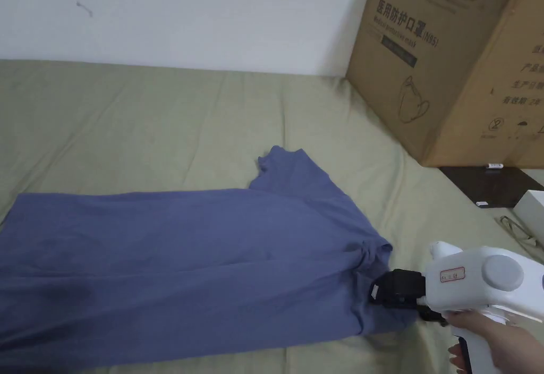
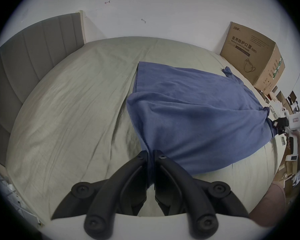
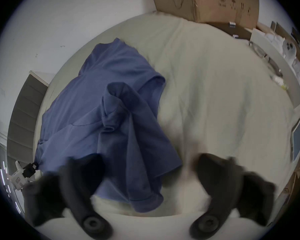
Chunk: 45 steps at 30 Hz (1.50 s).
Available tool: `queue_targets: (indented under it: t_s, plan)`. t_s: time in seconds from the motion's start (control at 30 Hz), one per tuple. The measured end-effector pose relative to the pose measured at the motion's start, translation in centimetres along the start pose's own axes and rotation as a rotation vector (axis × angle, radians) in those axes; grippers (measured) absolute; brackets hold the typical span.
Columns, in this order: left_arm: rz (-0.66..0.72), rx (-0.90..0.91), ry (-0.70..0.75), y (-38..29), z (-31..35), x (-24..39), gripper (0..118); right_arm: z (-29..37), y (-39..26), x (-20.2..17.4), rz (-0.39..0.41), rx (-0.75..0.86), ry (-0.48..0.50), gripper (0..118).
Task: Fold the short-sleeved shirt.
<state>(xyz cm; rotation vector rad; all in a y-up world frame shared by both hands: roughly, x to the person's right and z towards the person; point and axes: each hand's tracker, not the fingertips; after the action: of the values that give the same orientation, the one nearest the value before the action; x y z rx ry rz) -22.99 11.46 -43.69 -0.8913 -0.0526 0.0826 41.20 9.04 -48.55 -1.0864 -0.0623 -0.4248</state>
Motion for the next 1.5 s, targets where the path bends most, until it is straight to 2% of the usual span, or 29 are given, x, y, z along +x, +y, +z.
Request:
queue_targets:
  t_s: [0.03, 0.07, 0.1, 0.17, 0.2, 0.27, 0.37, 0.43, 0.53, 0.67, 0.8, 0.83, 0.87, 0.93, 0.97, 1.0, 1.13, 1.2, 1.27, 1.3, 1.33, 1.37, 1.4, 1.43, 1.47, 1.5]
  plan:
    - [0.002, -0.006, -0.001, 0.2, -0.2, -0.1, 6, 0.0, -0.1, -0.2, 0.013, 0.017, -0.021, 25]
    - [0.002, -0.012, -0.002, 0.2, -0.2, -0.1, 6, 0.5, -0.6, -0.4, 0.069, 0.025, -0.086, 23]
    - [0.0, -0.016, -0.004, 0.2, -0.2, 0.0, 6, 0.7, -0.7, 0.0, 0.08, 0.026, -0.028, 21]
    - [-0.014, -0.015, 0.001, 0.4, -0.3, -0.1, 6, 1.4, -0.6, 0.4, 0.067, 0.02, -0.021, 19]
    - [-0.026, -0.013, 0.002, 0.5, -0.1, 0.0, 6, 2.1, -1.1, 0.0, 0.069, 0.027, -0.024, 11]
    - [-0.043, -0.017, 0.012, 1.0, 0.5, 0.1, 6, 3.2, -1.4, -0.3, 0.101, 0.047, -0.051, 7]
    - [-0.063, -0.031, 0.015, 1.9, 1.8, -0.2, 6, 5.3, -2.2, -1.0, 0.19, 0.043, -0.078, 7]
    - [-0.101, -0.052, 0.01, 2.3, 3.1, -0.3, 6, 7.0, -3.3, -1.1, 0.207, 0.041, -0.072, 7]
    - [-0.122, -0.105, -0.01, 1.6, 5.6, -1.0, 6, 10.1, -5.5, -0.7, 0.185, 0.022, -0.038, 7]
    - [-0.081, -0.167, -0.099, -1.4, 9.3, -2.7, 6, 14.0, -10.1, 0.6, 0.098, -0.017, 0.02, 7]
    - [-0.103, -0.172, -0.129, -5.1, 10.3, -3.3, 8, 13.1, -12.9, 1.8, 0.058, -0.049, 0.033, 7]
    - [-0.094, -0.159, -0.138, -5.7, 9.9, -3.4, 14, 12.3, -13.4, 2.0, 0.052, -0.053, 0.031, 10]
    - [-0.076, -0.149, -0.14, -6.3, 9.5, -3.5, 28, 11.3, -13.5, 2.1, 0.044, -0.053, 0.021, 20]
    - [-0.036, -0.147, -0.125, -7.2, 9.1, -3.7, 96, 10.6, -14.3, 1.8, 0.043, -0.037, -0.007, 89]
    - [-0.028, -0.145, -0.125, -7.5, 9.2, -3.8, 118, 10.6, -14.6, 1.5, 0.057, -0.015, -0.038, 111]
    - [-0.025, -0.144, -0.121, -7.8, 9.5, -3.7, 114, 11.0, -14.6, 1.1, 0.073, 0.005, -0.06, 117]
    - [-0.032, 0.014, -0.137, -6.8, 12.6, -2.9, 112, 14.5, -14.3, -2.2, 0.146, 0.163, 0.007, 117]
    - [-0.043, 0.142, -0.138, -6.0, 14.4, -1.5, 112, 16.9, -14.1, -5.4, 0.185, 0.209, 0.057, 117]
    - [-0.019, 0.256, -0.144, -5.2, 15.8, 0.0, 113, 19.0, -15.1, -8.1, 0.223, 0.414, 0.124, 116]
    - [-0.013, 0.338, -0.167, -5.3, 16.7, 0.9, 111, 20.1, -15.9, -9.5, 0.254, 0.528, 0.166, 110]
    - [0.0, 0.416, -0.185, -5.5, 17.3, 1.7, 106, 20.9, -16.5, -10.7, 0.269, 0.634, 0.2, 96]
    - [0.015, 0.487, -0.191, -5.5, 17.8, 2.4, 92, 21.2, -17.1, -12.0, 0.289, 0.703, 0.207, 65]
    - [0.022, 0.55, -0.183, -5.8, 18.2, 3.3, 57, 21.2, -17.6, -13.2, 0.289, 0.759, 0.182, 10]
    - [0.014, 0.584, -0.152, -6.0, 18.3, 4.1, 20, 21.0, -17.8, -14.0, 0.272, 0.766, 0.161, 3]
    - [-0.002, 0.608, -0.104, -6.1, 18.1, 5.0, 0, 20.8, -17.9, -14.6, 0.25, 0.766, 0.182, 3]
    - [-0.022, 0.622, -0.06, -6.0, 17.9, 5.4, 0, 20.5, -17.8, -15.1, 0.23, 0.741, 0.224, 3]
